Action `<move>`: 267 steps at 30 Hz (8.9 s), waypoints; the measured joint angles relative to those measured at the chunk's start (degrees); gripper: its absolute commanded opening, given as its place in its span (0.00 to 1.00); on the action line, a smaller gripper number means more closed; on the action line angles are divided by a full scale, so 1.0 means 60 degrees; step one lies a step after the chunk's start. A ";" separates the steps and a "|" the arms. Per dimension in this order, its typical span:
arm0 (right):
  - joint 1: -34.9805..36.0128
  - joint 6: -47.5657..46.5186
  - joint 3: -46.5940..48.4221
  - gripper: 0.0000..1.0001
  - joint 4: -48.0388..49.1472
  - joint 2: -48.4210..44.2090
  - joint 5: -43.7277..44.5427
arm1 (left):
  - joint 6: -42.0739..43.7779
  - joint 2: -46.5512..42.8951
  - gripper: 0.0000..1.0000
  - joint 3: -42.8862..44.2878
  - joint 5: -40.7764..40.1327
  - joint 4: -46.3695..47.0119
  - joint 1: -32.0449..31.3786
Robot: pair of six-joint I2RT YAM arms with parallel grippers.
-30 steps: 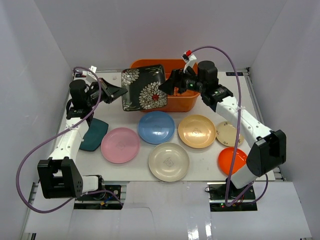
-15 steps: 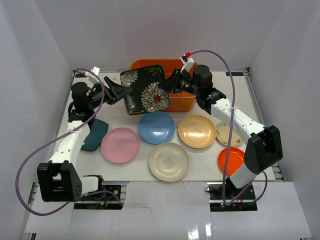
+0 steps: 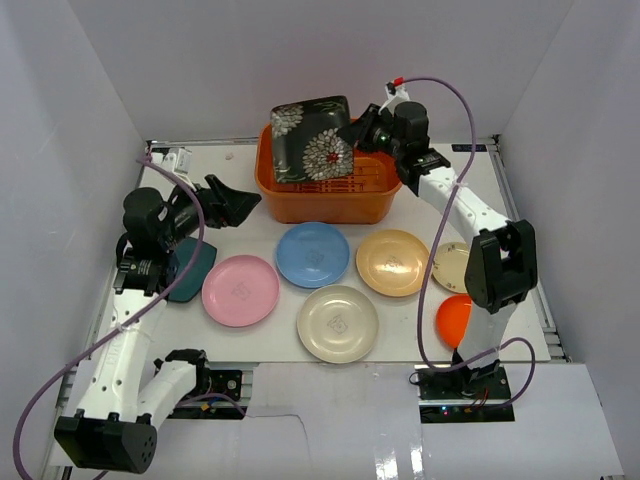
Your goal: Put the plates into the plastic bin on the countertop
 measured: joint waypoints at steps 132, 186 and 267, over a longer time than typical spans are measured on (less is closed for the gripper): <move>0.5759 0.2736 0.5391 0.08 0.2659 0.8491 0.0969 | 0.1883 -0.2550 0.98 -0.1588 -0.3089 0.0998 -0.4113; -0.1191 0.2779 -0.2324 0.08 0.3235 0.0878 0.2058 | 0.1534 -0.2208 0.98 -0.1770 -0.6477 -0.0229 -0.4116; 0.3242 -0.3541 -0.8258 0.59 -0.2922 -0.4626 0.4335 | 0.0390 0.3421 0.69 -0.2036 -0.4535 -0.3898 -0.5133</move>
